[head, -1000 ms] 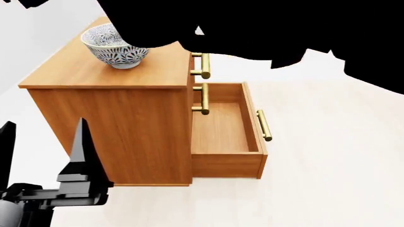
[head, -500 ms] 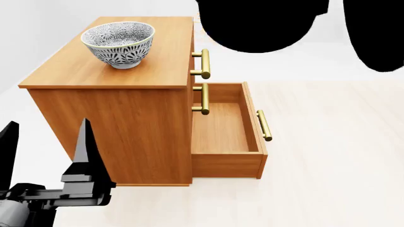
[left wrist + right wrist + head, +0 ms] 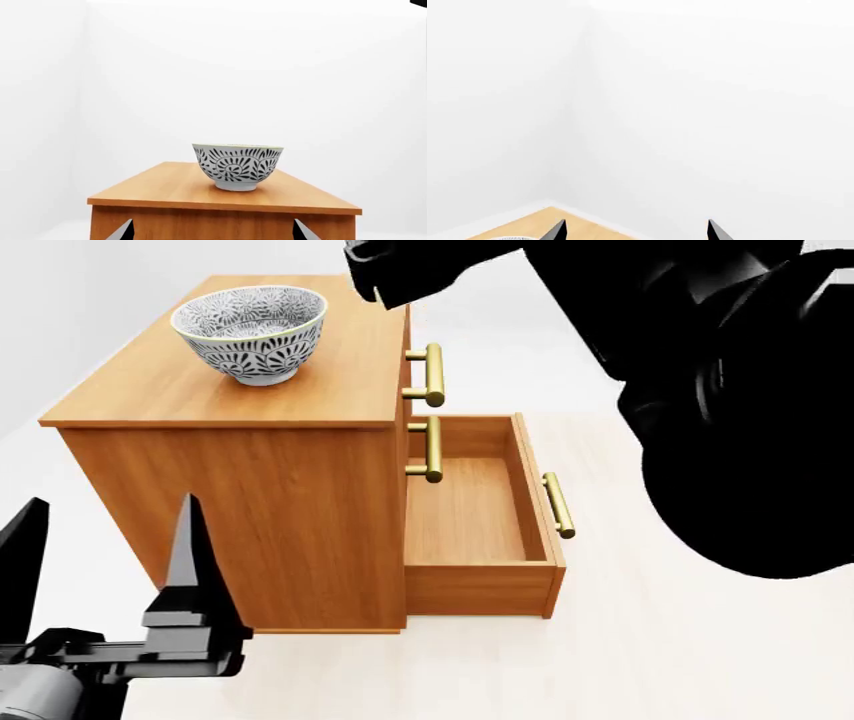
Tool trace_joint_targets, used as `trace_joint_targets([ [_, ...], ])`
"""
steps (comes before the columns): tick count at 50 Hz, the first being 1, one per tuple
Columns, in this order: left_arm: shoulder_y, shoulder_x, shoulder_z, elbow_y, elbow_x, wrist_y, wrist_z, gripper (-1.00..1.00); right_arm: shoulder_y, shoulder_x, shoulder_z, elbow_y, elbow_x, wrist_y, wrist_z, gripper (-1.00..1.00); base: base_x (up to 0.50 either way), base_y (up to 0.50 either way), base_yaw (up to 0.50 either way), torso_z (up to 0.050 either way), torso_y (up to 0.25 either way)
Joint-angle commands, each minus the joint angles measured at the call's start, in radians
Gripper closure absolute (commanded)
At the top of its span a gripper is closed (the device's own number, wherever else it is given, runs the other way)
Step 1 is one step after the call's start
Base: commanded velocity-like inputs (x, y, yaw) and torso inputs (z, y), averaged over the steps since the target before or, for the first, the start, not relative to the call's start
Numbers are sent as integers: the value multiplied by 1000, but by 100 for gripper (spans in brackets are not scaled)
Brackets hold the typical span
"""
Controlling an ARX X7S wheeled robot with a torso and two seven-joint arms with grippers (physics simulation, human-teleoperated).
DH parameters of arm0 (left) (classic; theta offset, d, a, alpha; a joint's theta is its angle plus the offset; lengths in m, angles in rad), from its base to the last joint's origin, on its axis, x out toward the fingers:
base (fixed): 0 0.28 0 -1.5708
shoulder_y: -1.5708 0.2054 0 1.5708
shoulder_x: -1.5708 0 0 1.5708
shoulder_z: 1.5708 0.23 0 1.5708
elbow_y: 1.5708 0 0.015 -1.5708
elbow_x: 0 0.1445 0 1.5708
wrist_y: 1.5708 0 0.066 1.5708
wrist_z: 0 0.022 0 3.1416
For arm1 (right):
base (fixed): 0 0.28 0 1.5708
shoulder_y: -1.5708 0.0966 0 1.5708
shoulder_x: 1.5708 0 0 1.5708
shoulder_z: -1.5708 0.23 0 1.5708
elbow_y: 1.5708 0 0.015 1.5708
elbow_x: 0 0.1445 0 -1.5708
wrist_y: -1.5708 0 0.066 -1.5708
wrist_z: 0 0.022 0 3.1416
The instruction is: Put the bowl on top of the cabinet.
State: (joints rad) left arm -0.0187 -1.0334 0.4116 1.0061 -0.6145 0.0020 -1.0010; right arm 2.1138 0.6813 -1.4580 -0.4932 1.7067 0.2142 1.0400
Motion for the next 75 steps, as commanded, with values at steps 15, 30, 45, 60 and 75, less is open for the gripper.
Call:
trace_joint_targets([
  [15,-9,-2,20,-1,8,0,-4,-100,-97,239,10,-378,-41,-52,224,-100,0,0,0,0,0],
  [30,-16,-4,26,-6,5,3,-5,-100,-196,301,-8,-536,-143,-75,376,-100,0,0,0,0,0],
  [45,-15,-12,28,0,8,6,-16,-100,103,258,-718,-554,-453,-465,527,-100,0,0,0,0,0],
  [60,-19,-18,34,3,11,6,-26,-100,240,311,-1038,-554,-650,-579,531,-100,0,0,0,0,0],
  [75,-8,-47,17,4,3,30,-50,-100,154,391,-1087,-554,-850,-529,531,-100,0,0,0,0,0],
])
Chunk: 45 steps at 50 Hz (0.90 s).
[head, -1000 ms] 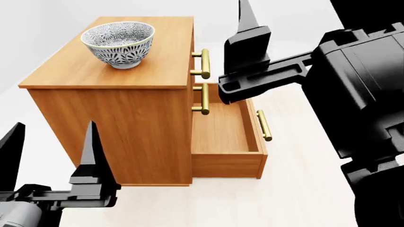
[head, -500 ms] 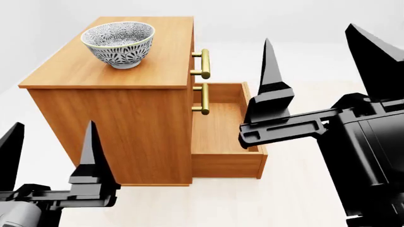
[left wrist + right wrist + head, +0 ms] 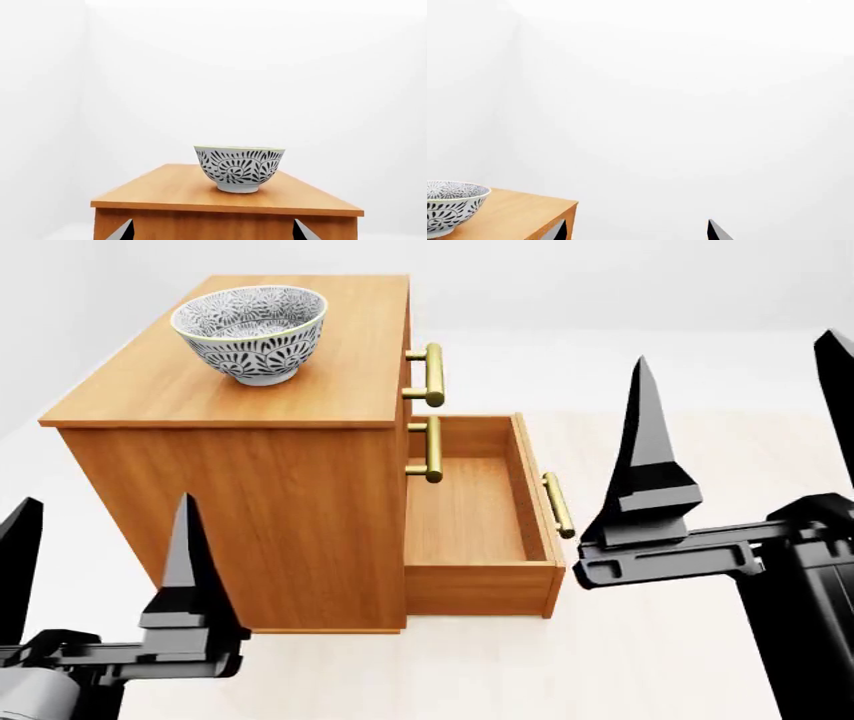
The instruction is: Put the bowl on top of the cabinet.
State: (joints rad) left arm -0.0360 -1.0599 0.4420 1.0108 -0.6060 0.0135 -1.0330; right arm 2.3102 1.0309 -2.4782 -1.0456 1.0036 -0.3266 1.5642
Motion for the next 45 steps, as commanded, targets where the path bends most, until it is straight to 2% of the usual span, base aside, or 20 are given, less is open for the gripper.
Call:
trace_joint_targets([
  [1,8,-24,-17,2,-9,19,-23,-100,-54,43,-64,-2,-164,21,7,-100,0,0,0,0,0],
  [18,11,-41,-17,9,-5,37,-45,-100,-104,79,-110,-2,-428,36,7,-100,0,0,0,0,0],
  [33,4,-50,-2,14,0,44,-56,-100,13,126,-295,-2,-610,-16,7,-100,0,0,0,0,0],
  [42,1,-80,1,31,5,57,-85,-100,43,156,-356,-2,-684,-32,6,-100,0,0,0,0,0],
  [45,-30,-127,51,36,31,79,-137,-100,44,162,-360,-2,-698,-32,6,-100,0,0,0,0,0],
])
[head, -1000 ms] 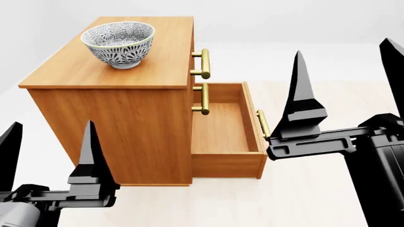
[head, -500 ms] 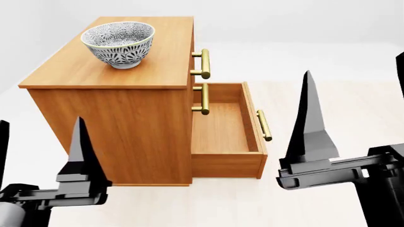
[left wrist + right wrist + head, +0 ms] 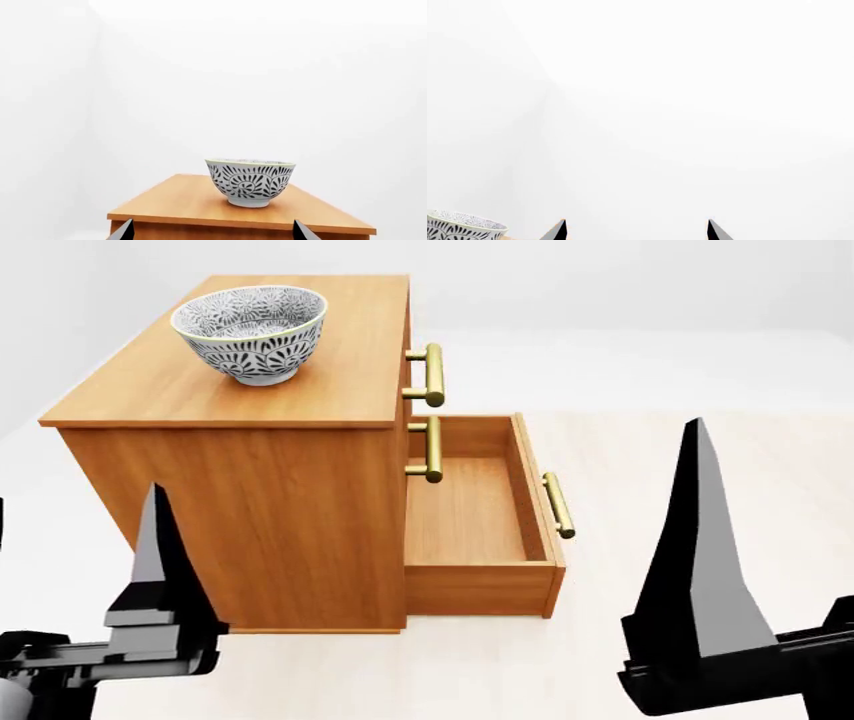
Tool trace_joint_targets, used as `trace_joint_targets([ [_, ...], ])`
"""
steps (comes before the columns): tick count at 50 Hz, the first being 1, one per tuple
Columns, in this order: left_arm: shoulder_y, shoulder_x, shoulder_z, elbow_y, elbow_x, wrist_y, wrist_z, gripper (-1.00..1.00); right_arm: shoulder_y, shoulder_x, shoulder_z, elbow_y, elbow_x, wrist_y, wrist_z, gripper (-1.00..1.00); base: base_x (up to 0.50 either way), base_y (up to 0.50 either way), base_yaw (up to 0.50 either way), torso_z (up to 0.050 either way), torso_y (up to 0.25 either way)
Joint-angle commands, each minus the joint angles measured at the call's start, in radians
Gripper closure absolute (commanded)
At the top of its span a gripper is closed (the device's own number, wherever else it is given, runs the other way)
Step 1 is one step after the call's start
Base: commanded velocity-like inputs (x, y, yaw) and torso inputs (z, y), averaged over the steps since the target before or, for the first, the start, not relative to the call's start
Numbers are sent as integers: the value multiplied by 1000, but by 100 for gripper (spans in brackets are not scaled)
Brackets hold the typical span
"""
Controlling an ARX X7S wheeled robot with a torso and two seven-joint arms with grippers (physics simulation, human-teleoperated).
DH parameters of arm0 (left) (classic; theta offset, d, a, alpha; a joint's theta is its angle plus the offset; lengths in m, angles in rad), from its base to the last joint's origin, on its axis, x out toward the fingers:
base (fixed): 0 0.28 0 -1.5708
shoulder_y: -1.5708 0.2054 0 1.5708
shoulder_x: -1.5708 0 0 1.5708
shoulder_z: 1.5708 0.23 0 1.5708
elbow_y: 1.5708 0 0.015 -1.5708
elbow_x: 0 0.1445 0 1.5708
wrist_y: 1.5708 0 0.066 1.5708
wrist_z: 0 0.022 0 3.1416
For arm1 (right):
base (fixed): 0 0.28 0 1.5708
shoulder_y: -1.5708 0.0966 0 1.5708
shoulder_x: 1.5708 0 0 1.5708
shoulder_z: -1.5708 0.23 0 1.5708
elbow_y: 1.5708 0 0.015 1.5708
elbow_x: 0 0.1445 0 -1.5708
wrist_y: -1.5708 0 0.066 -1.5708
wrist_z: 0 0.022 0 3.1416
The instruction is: Put the bowl on top of the cabinet.
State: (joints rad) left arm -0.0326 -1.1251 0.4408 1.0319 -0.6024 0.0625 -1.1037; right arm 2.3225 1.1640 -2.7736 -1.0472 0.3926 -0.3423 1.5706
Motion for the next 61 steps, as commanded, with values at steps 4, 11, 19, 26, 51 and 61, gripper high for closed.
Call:
trace_joint_targets([
  [4,-120,-132,181,15,82,101,-147,-100,32,27,-58,0,-84,-16,0,-100,0,0,0,0,0],
  [11,-417,-250,544,15,194,182,-298,-100,33,30,-45,0,-79,-8,0,-100,0,0,0,0,0],
  [19,-770,-300,925,15,240,212,-385,-100,33,47,-38,0,-97,16,0,-100,0,0,0,0,0],
  [26,-1053,-314,1216,15,256,227,-439,-100,33,61,-29,0,-114,49,0,-100,0,0,0,0,0],
  [51,-1129,-388,1258,15,297,252,-467,-100,33,78,108,0,-37,190,0,-100,0,0,0,0,0],
  [61,-1077,-433,1183,15,313,293,-467,-100,33,93,135,0,-38,235,0,-100,0,0,0,0,0],
])
